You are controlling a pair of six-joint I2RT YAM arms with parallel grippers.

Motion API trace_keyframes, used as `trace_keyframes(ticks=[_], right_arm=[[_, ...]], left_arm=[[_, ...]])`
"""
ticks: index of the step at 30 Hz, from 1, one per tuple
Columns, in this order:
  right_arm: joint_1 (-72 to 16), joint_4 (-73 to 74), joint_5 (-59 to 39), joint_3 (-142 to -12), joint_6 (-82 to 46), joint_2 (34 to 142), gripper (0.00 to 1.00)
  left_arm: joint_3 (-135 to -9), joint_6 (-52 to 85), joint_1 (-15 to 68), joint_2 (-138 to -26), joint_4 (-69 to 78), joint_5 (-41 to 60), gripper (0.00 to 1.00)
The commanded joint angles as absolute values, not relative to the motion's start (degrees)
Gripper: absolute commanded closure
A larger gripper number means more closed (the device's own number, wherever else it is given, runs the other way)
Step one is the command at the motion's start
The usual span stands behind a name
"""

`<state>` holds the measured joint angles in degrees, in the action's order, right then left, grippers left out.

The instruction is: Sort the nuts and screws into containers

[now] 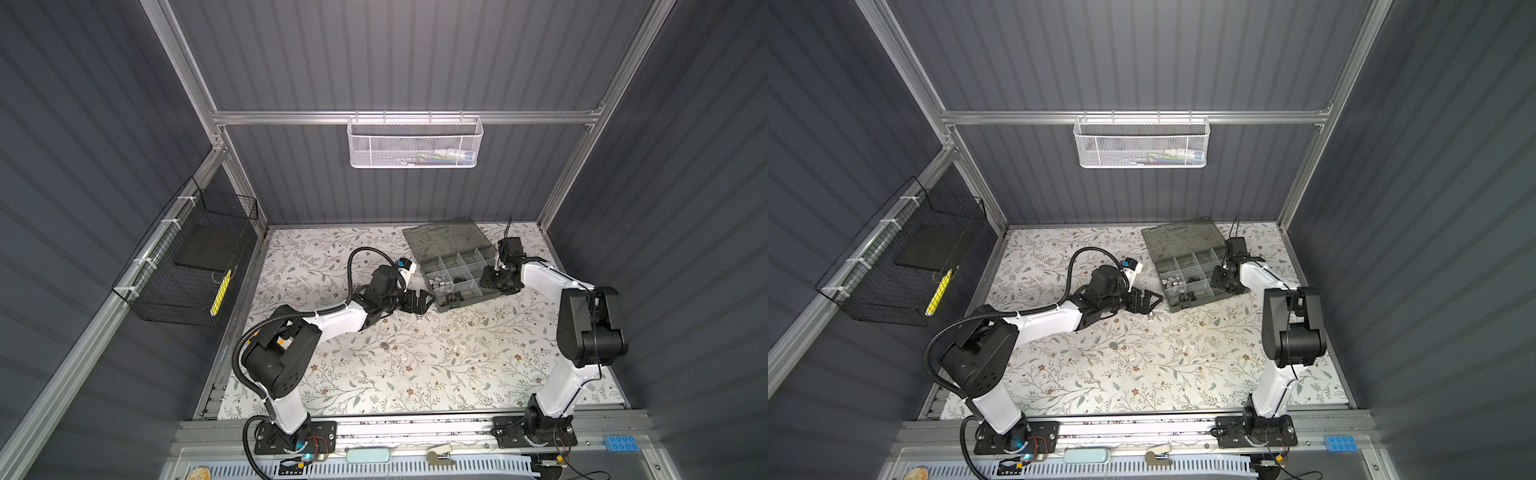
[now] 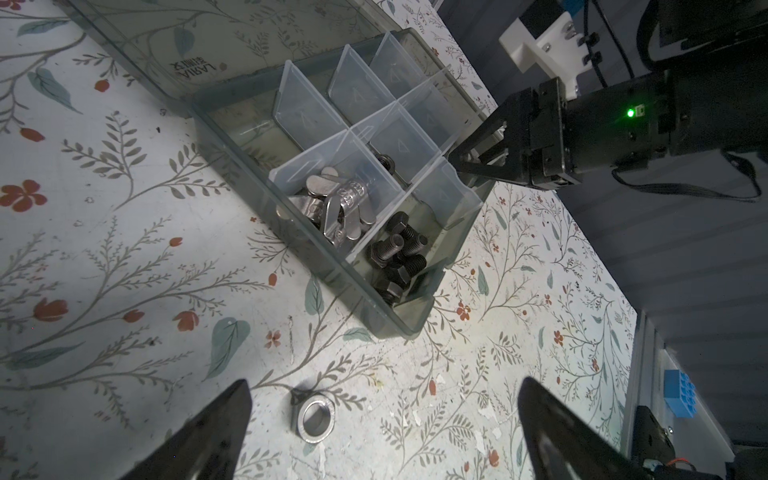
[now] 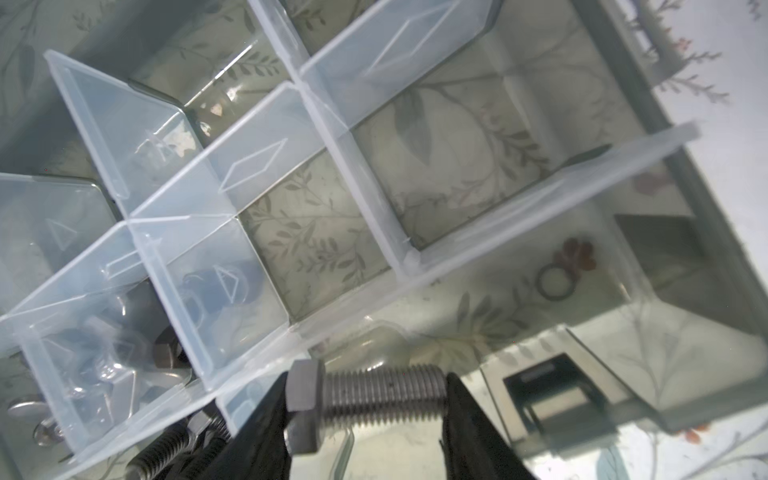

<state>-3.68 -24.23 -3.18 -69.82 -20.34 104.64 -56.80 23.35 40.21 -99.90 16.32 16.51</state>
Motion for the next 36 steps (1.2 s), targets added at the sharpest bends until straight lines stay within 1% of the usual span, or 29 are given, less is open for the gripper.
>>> trace_keyframes(ticks=[1,8,15,18,21,24,27,31,36], right_arm=[[-3.5,-25.2,-2.5,-70.7,-20.0,105.5,0.47],[-3.6,-25.9,-2.5,-70.3,-20.0,103.8,0.38],[-4.0,-27.0,-2.4,-70.7,-20.2,101.9,0.32],[-4.8,-27.5,-2.2,-70.6,-20.2,100.3,0.27],[-5.9,-28.3,-1.7,-70.7,-20.0,98.6,0.21],[-7.5,-28.3,-1.6,-70.2,-20.0,96.7,0.14],[-10.0,-27.5,-1.5,-69.3,-19.8,94.6,0.02],[-14.8,-27.3,-0.7,-69.4,-19.3,93.0,0.01],[-21.8,-27.0,2.1,-70.2,-18.7,92.3,0.01]], left_arm=[[-56.6,21.3,40.3,-100.1,15.3,16.3,0.00],[-56.6,19.8,40.3,-98.3,12.9,13.6,0.00],[-56.3,18.9,40.1,-96.9,11.4,11.5,0.00],[-56.3,19.3,39.2,-96.9,11.3,11.5,0.00],[-55.9,20.2,37.1,-96.9,10.8,11.9,0.00],[-55.3,21.7,33.2,-96.7,9.5,10.9,0.00],[-54.5,24.2,28.4,-96.8,7.9,8.9,0.00],[-55.2,25.1,25.2,-97.5,3.6,4.0,0.00],[-56.0,26.9,20.6,-100.5,0.4,2.6,0.00]])
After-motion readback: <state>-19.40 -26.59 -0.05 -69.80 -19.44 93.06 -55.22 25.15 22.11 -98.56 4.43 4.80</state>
